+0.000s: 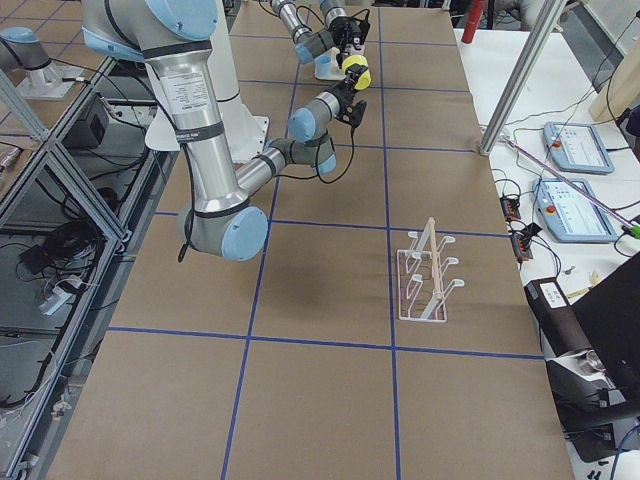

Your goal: Transfer IKEA cup to right arm and place on rack

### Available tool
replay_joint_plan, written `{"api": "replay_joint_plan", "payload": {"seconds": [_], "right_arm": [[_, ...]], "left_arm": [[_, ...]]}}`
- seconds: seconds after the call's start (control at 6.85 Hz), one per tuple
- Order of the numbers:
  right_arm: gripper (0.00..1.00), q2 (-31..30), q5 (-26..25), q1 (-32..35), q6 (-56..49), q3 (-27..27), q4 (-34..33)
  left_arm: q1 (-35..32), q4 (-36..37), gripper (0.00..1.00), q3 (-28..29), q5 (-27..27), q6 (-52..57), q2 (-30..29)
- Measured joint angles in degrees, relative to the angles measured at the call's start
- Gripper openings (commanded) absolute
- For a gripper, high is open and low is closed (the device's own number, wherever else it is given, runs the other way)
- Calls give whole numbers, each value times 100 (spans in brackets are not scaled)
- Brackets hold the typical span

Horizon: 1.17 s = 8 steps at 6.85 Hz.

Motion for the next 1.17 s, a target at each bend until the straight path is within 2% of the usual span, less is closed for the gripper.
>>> {"api": "replay_joint_plan", "payload": {"seconds": [0.29, 0.58, 1.02, 1.17], "right_arm": [[0, -383, 6, 276, -1146, -108, -498], [0, -552, 178, 712, -1540, -138, -956], [0, -909, 1104, 1577, -2259, -126, -1453], [0, -1032, 1495, 1876, -2587, -110, -1600]], "left_arm": [[-84, 18, 94, 17, -6, 184, 66], [-171, 44, 95, 47, -15, 409, 103], [-264, 196, 98, 104, -4, 717, 109], [-333, 450, 98, 117, -6, 1095, 109]]}}
